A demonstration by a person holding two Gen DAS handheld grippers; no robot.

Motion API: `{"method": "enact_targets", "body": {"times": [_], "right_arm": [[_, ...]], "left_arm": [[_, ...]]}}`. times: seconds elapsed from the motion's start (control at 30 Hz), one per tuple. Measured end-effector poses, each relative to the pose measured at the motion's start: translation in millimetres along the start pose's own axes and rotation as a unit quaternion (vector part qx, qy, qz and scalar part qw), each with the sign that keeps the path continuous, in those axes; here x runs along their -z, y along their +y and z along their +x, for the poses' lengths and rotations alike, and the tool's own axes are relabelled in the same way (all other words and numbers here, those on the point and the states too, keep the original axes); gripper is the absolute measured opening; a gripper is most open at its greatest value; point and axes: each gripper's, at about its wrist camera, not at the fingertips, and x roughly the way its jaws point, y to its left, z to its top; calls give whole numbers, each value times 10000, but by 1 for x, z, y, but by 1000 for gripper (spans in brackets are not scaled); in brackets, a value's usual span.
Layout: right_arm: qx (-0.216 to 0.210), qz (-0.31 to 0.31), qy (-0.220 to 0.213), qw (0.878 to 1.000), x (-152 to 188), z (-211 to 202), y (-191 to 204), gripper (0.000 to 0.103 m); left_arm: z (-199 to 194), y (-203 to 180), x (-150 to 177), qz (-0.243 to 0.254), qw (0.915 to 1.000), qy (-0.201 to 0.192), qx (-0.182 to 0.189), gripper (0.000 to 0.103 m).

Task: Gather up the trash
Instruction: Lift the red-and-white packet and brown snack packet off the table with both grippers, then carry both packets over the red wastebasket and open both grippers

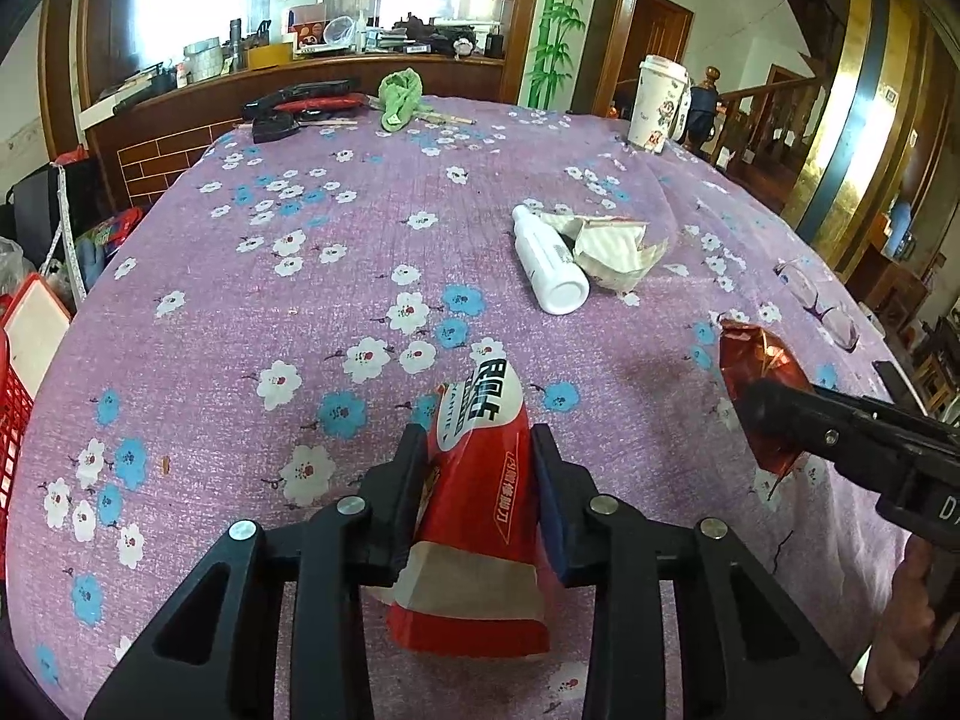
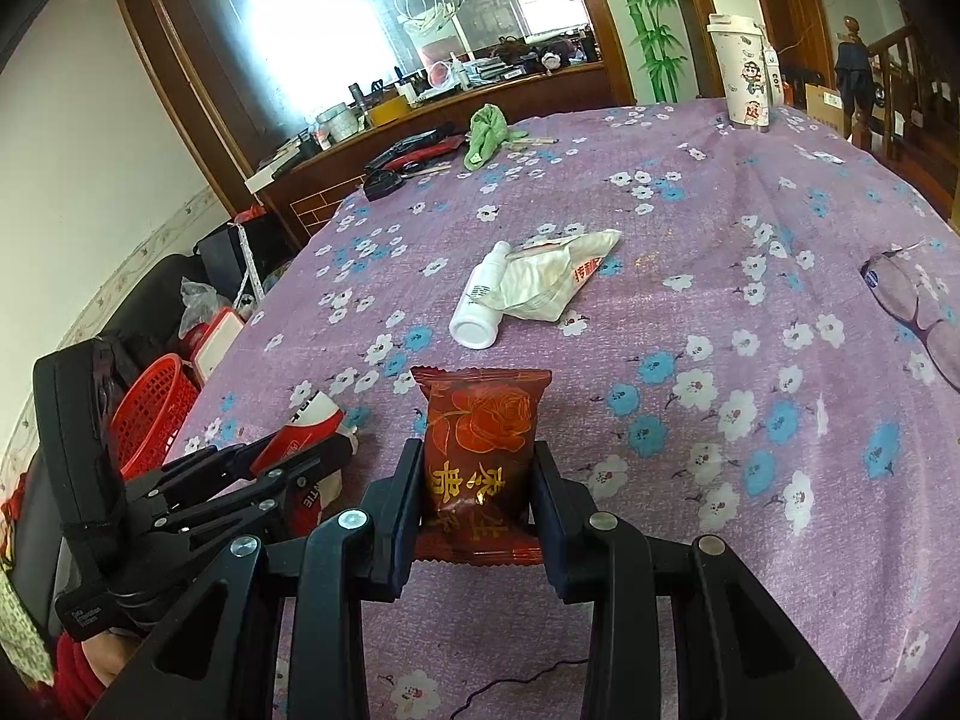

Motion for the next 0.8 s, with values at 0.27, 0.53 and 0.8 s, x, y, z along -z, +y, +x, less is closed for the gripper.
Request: {"method": "enact_targets", "body": {"times": [0.27, 0.53, 0.8], "right_arm": [[19, -110, -25, 9999, 0, -6, 12, 36], [-156, -348, 149, 9992, -3, -2, 40, 36], [-613, -620, 508, 9949, -13, 14, 84, 36]], "left_arm": [[-19, 3, 3, -53, 9998, -173, 41, 32], [-48, 24, 3, -235, 9990, -385, -49, 32], [-78, 64, 3, -512, 9963, -624, -288, 32]]}}
